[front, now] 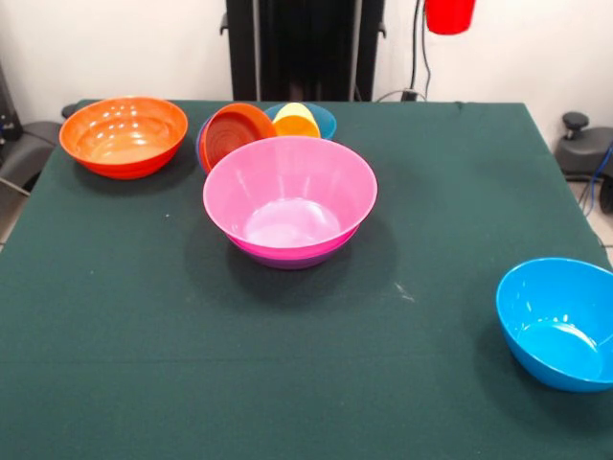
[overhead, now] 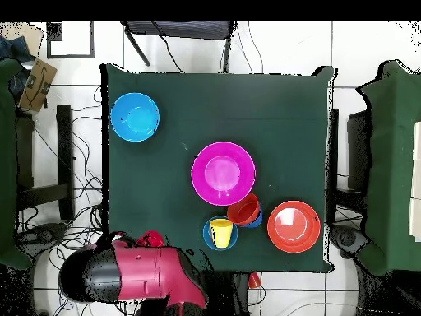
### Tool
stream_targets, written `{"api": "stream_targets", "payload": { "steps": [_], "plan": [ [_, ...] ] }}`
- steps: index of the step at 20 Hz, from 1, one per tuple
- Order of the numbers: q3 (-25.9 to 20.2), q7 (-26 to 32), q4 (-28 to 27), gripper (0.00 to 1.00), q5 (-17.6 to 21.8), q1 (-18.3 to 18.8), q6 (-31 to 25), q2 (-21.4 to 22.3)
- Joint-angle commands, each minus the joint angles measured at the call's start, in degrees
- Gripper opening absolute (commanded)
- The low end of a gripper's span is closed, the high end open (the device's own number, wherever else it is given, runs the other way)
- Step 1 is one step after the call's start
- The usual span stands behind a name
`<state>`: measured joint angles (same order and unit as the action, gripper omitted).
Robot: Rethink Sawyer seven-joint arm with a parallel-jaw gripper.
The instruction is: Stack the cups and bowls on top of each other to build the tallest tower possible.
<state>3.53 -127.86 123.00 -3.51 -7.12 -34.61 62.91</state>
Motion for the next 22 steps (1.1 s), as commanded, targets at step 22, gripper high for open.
{"api": "stream_targets", "payload": {
  "steps": [22],
  "plan": [
    [6.72, -7.69, -6.11, 0.0, 5.45, -6.16, 8.54, -4.05]
  ]
}}
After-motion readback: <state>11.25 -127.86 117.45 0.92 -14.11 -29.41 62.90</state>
